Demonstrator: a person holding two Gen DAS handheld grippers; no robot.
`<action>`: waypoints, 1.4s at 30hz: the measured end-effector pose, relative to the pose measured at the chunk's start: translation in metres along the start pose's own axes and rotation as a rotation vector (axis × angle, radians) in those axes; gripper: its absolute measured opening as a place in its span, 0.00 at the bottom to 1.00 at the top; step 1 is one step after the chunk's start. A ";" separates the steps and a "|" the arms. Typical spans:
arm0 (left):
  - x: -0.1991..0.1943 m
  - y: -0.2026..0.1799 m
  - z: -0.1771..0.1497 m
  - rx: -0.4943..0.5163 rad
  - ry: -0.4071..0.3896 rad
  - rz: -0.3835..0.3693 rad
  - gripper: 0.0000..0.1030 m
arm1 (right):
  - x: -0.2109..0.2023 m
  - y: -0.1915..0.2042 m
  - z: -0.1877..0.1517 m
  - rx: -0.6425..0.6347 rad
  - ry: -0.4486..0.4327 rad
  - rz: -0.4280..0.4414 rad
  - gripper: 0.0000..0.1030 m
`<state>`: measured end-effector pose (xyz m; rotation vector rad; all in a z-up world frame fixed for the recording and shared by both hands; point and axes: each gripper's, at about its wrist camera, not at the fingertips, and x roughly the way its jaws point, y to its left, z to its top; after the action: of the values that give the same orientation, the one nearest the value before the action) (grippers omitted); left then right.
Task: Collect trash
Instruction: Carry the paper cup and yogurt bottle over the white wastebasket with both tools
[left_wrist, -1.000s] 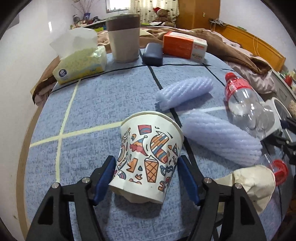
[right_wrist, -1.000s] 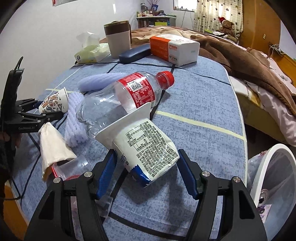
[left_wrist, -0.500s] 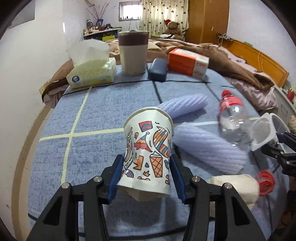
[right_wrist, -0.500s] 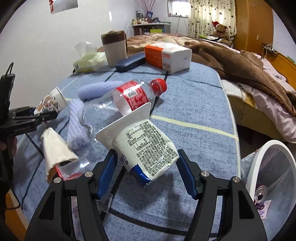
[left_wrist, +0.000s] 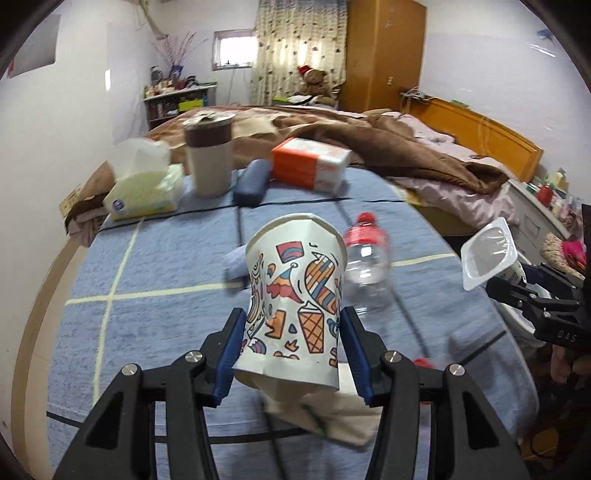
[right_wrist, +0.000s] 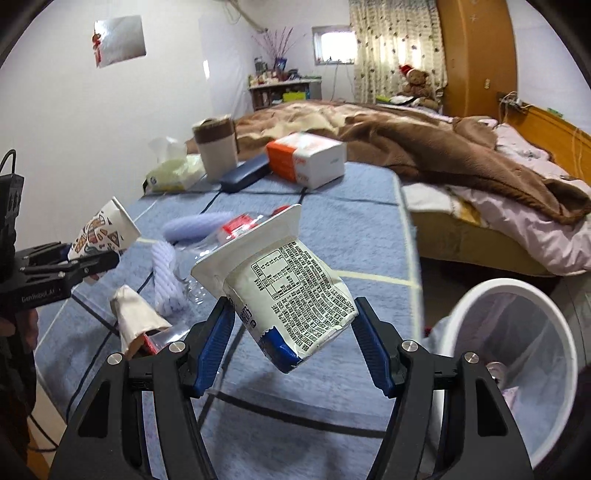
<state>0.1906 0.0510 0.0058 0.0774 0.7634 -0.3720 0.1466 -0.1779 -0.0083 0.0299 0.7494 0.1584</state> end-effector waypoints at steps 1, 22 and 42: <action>-0.001 -0.007 0.001 0.006 -0.005 -0.006 0.52 | -0.005 -0.004 0.000 0.008 -0.011 -0.006 0.65; 0.007 -0.149 0.023 0.158 -0.033 -0.168 0.55 | -0.068 -0.087 -0.020 0.126 -0.104 -0.185 0.65; 0.050 -0.278 0.030 0.250 0.049 -0.323 0.56 | -0.074 -0.163 -0.057 0.235 -0.017 -0.318 0.65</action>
<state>0.1449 -0.2289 0.0114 0.1994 0.7765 -0.7748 0.0762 -0.3518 -0.0135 0.1343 0.7430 -0.2333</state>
